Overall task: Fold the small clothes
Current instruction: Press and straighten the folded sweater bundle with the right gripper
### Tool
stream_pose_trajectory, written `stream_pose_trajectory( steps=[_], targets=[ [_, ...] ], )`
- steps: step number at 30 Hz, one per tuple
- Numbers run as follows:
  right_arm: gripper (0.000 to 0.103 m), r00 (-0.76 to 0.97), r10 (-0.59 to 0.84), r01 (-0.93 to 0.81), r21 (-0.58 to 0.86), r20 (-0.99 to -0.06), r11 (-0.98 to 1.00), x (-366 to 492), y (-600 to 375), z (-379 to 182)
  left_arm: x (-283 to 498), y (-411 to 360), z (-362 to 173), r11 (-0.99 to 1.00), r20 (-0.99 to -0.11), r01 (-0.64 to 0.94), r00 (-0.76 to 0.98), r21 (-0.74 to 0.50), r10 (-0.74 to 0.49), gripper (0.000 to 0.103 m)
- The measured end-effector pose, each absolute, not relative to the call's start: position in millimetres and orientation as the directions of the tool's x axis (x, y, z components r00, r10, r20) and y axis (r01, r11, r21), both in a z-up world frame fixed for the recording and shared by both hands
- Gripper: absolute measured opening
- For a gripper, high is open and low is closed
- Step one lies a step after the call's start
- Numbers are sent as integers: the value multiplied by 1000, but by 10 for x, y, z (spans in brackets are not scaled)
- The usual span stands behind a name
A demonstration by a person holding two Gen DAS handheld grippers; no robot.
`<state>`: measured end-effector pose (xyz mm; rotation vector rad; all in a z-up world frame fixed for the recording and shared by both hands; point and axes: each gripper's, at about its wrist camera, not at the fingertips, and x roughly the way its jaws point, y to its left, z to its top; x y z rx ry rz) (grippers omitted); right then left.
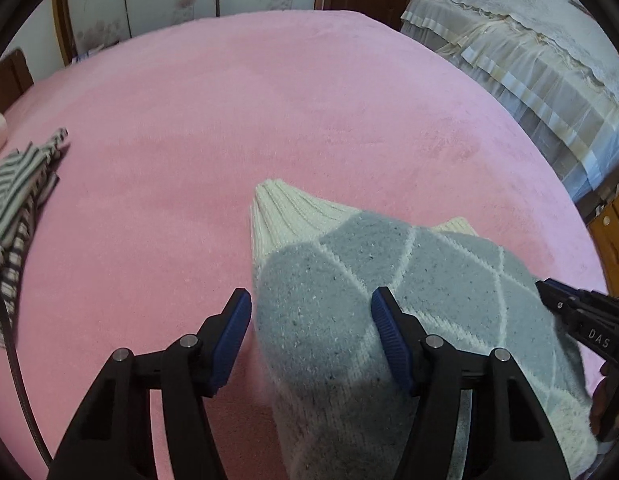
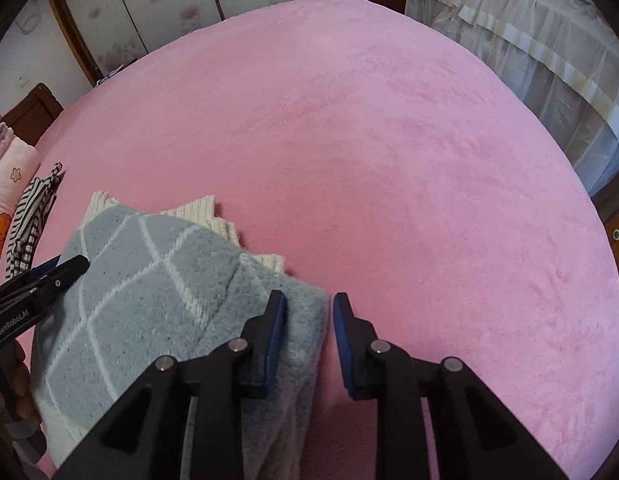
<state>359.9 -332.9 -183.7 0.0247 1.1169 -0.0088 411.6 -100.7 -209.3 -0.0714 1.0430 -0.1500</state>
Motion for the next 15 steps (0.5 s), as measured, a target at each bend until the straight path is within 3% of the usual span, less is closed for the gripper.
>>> stream_pose_trajectory(
  steps=[4,6,8,15],
  targets=[
    [30,459,6,28,21,-888,999,3545,-3285,-1683,3996,-999,-1906,987,-846,100,509,-124,-158,65],
    [31,507,-2,6,2,-862,1000,3379,-3198,-1469,3834,-963,-1736,985,-829,118,533,-128,-171,79],
    [31,552,-1,-42,-29,-834,999,3121,-3052,-1255,3549,-906,-1555,981,-794,146,577,-131,-192,84],
    [31,580,148,-220,21,-801,975,2154,-2721,-1049,2655,-717,-1484,959,-759,182,586,-217,-283,84]
  ],
)
